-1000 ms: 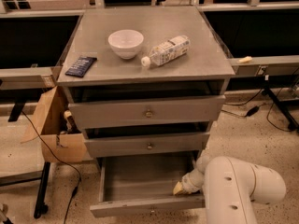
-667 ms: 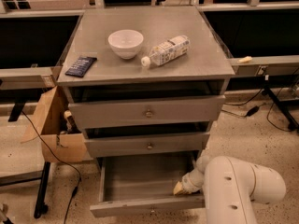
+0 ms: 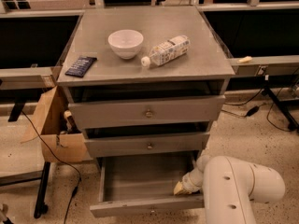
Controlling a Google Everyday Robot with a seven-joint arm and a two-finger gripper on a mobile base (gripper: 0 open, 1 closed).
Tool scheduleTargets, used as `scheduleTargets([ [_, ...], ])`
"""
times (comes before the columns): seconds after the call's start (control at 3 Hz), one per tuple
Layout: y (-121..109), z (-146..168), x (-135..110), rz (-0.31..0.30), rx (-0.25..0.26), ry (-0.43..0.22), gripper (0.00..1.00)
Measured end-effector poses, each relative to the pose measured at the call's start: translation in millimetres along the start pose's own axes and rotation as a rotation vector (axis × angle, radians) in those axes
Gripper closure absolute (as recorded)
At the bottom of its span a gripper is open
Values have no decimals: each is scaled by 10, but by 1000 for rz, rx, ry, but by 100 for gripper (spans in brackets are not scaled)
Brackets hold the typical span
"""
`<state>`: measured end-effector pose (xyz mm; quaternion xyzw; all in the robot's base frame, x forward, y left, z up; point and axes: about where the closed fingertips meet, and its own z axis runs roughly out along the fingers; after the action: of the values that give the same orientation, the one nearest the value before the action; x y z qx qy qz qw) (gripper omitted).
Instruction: Open bottom drawer
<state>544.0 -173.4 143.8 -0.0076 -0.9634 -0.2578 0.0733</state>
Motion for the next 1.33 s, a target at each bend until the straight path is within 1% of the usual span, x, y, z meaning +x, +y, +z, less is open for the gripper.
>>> scheduleTargets([
  [0.33,8,-11,-4,0,0,0,100],
  [0.67,-37,-126,45,5,-36,-49,100],
  [1.0,-30,-224,43,6,-57,-81,100],
  [1.33,-23,-233,23,6,-58,-81,100],
])
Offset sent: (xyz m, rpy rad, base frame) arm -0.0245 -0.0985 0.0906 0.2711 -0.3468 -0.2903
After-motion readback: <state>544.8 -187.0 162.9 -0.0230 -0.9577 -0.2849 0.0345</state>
